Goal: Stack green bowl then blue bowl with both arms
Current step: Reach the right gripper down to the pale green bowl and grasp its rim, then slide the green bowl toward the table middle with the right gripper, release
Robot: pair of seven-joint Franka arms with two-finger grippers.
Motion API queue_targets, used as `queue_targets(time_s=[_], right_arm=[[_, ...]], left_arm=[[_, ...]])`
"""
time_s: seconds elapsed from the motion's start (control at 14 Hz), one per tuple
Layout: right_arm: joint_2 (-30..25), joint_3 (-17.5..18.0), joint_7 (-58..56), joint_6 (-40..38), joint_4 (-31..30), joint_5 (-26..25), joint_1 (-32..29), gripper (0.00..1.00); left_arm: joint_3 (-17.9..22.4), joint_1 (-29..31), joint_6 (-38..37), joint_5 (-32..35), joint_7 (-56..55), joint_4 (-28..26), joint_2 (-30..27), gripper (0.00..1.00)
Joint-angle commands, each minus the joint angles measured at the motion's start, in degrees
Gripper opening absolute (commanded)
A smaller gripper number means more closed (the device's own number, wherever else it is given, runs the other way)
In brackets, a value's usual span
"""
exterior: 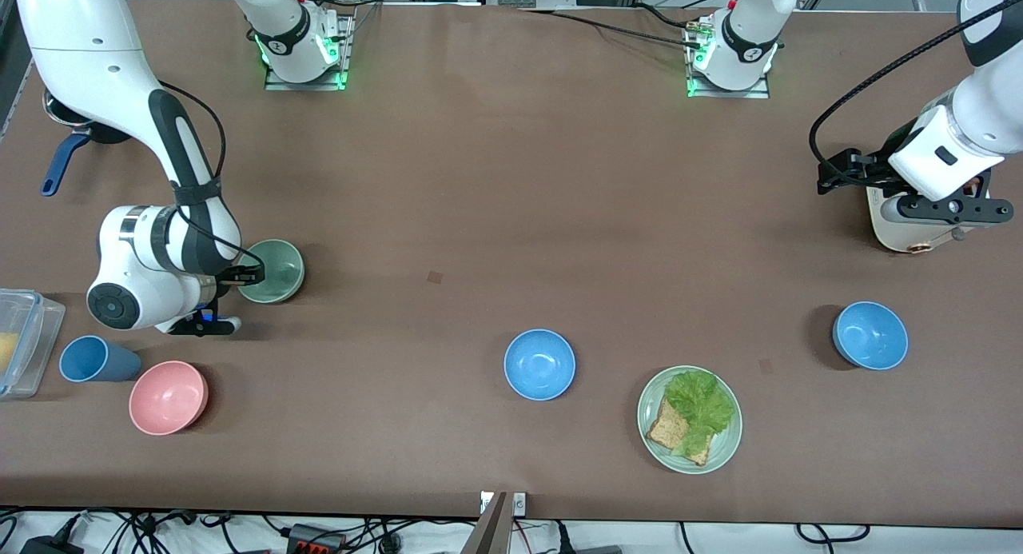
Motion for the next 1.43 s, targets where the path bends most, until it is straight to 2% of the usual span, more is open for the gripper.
queue_targets(time_s=[0.0,0.14,0.29,0.5,0.64,0.79,1.0,1.21,1.36], right_arm=[[0.11,0.30,0.13,0.42,0.07,0.87,-0.32,0.25],[-0.06,0.30,-0.22,0.07,0.42,0.95,-0.23,0.00],[-1.02,0.83,-0.40,-0.81,1.30,1.22,0.29,0.00],[-2.08,7.31,0.56,-3.97,5.51,1.83,0.64,0.00],[-2.00,11.71,4.41,-3.45,7.80,2.27,2.48,0.00],[-0.95,14.53,10.99,-1.79,9.73,2.80,6.86,0.00],[0.46,14.72,21.37,3.22,9.92,3.85,14.33,0.00],[3.10,14.63,23.51,7.70,9.83,12.18,19.53,0.00],[4.24,14.63,24.38,10.34,9.83,12.73,22.16,0.00]], left_arm=[[0.20,0.25,-0.81,-1.14,1.45,0.67,-0.14,1.00],[0.20,0.25,-0.81,-1.14,1.53,0.67,-0.14,1.00],[0.20,0.25,-0.81,-1.14,1.53,0.67,-0.14,1.00],[0.20,0.25,-0.81,-1.14,1.53,0.67,-0.14,1.00],[0.20,0.25,-0.81,-1.14,1.45,0.67,-0.14,1.00],[0.20,0.43,-0.81,-1.14,1.45,0.67,-0.14,1.00],[0.20,1.56,-0.81,-1.22,1.45,0.67,0.03,1.00],[0.29,2.97,-0.90,-1.58,1.45,0.67,0.91,1.00],[0.29,4.37,-1.78,-1.58,1.53,0.76,1.96,1.00]])
